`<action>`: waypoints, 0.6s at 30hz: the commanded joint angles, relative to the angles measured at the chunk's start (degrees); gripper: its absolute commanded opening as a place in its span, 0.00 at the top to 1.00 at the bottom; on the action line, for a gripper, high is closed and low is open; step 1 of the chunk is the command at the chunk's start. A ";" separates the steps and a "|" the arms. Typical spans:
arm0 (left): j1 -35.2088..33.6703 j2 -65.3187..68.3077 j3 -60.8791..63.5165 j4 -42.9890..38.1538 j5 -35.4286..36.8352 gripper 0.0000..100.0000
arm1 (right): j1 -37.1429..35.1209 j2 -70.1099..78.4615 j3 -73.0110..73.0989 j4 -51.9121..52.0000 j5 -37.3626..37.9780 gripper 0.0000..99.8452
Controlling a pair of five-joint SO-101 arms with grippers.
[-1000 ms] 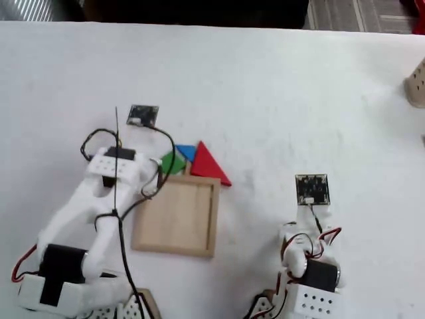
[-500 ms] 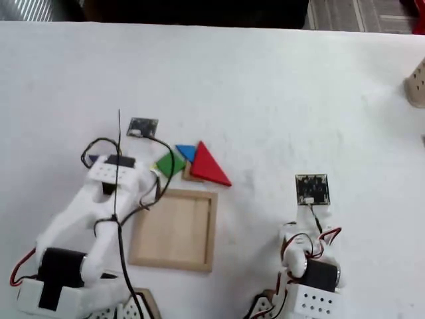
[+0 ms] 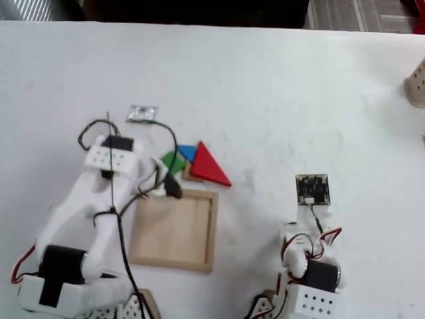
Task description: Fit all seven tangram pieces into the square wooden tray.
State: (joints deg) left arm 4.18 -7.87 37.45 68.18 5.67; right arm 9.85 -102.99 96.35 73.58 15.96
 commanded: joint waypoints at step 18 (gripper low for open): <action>-19.21 -0.13 -6.51 -13.10 -27.60 0.83 | 0.48 -0.22 0.00 -1.01 0.62 0.98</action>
State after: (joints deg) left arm -13.05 -7.78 27.87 62.90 -21.23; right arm 9.85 -102.99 96.35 73.58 15.96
